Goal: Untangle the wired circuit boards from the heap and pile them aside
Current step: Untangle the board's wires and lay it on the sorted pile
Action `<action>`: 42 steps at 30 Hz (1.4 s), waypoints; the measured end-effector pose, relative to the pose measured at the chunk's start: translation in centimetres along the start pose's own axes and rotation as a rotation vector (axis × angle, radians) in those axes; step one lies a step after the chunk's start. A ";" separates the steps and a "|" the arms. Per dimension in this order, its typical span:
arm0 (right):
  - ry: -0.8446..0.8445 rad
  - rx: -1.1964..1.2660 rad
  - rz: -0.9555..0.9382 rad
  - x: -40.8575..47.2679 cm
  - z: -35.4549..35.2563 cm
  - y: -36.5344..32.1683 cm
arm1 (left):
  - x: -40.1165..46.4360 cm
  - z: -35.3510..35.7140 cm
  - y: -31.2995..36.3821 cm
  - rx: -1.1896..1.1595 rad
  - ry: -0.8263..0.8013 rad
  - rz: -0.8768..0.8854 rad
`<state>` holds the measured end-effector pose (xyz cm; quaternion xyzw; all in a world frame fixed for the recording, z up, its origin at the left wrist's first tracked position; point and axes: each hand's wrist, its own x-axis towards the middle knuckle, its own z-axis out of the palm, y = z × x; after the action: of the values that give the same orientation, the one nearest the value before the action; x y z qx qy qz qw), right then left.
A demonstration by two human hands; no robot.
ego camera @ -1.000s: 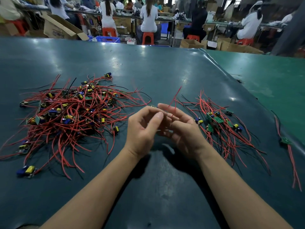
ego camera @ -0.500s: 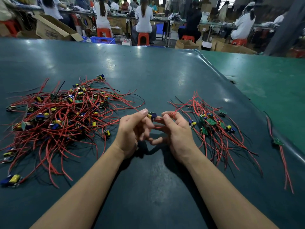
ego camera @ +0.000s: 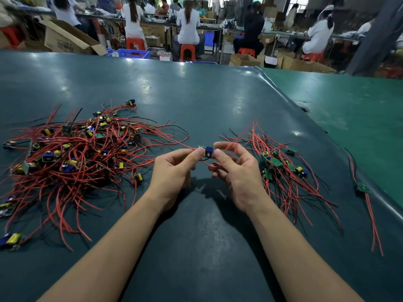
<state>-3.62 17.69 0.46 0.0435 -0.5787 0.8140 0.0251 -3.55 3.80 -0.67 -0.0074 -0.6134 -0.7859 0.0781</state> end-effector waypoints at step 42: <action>-0.159 0.198 0.256 0.1 -0.8 -0.5 | 0.5 -1.4 1.3 -0.497 -0.071 -0.362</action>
<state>-3.68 18.59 0.63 0.0358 -0.4967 0.8575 -0.1291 -3.75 2.07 0.32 0.0555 -0.3960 -0.9122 -0.0887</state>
